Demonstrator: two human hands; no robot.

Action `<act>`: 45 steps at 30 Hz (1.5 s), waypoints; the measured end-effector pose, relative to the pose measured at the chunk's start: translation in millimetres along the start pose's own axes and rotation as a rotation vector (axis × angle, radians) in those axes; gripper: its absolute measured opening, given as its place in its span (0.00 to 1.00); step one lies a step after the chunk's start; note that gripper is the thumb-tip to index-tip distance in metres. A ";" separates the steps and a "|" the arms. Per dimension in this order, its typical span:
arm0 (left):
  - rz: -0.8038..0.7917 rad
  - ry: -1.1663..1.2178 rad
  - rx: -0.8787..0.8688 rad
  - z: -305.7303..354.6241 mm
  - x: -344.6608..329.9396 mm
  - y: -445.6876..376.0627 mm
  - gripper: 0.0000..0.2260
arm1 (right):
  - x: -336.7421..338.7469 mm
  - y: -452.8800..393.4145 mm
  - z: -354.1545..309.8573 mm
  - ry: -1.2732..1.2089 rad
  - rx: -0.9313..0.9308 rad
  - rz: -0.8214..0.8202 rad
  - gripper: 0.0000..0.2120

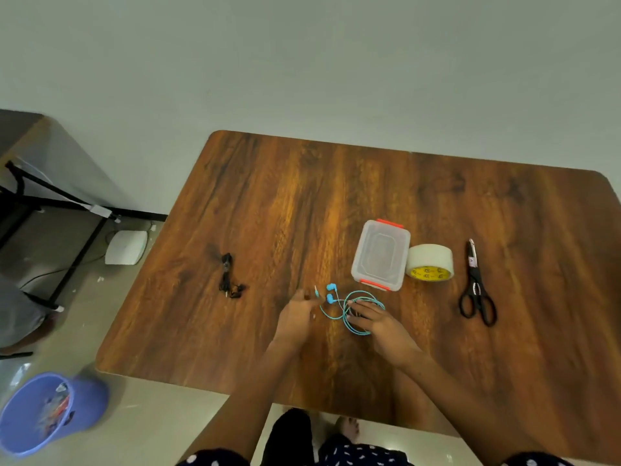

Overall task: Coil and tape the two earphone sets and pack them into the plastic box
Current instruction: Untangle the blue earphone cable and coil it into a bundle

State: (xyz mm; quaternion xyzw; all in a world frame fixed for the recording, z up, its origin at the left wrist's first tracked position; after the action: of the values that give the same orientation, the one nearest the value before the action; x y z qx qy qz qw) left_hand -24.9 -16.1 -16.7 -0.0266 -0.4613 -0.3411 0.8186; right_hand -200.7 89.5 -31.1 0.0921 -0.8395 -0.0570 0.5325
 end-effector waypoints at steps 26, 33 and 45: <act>-0.003 0.855 -0.200 56.6 109.3 24.5 0.07 | 122.7 -10.7 -86.7 -0.670 -0.005 0.453 0.09; 0.101 0.785 -0.223 33.8 144.0 27.3 0.06 | 144.2 6.6 -70.6 -0.617 -0.125 0.397 0.05; 0.180 0.522 -0.276 17.4 134.6 26.5 0.06 | 156.2 10.5 -70.1 -0.479 -0.178 0.487 0.04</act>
State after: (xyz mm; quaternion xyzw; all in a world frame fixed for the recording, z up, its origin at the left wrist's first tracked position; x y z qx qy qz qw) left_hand 23.7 -61.5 104.6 -0.0899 -0.1803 -0.3219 0.9251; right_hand -203.2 66.3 138.8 -0.1737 -0.9296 -0.0213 0.3245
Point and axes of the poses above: each hand's wrist, its own y-axis away from the middle knuckle, its own x-axis out of the back of the hand, z = x × y, the point moved 2 cm from there along -y, towards the middle knuckle, and after that the axes turned 1 degree about x, right-handed, at the moved point
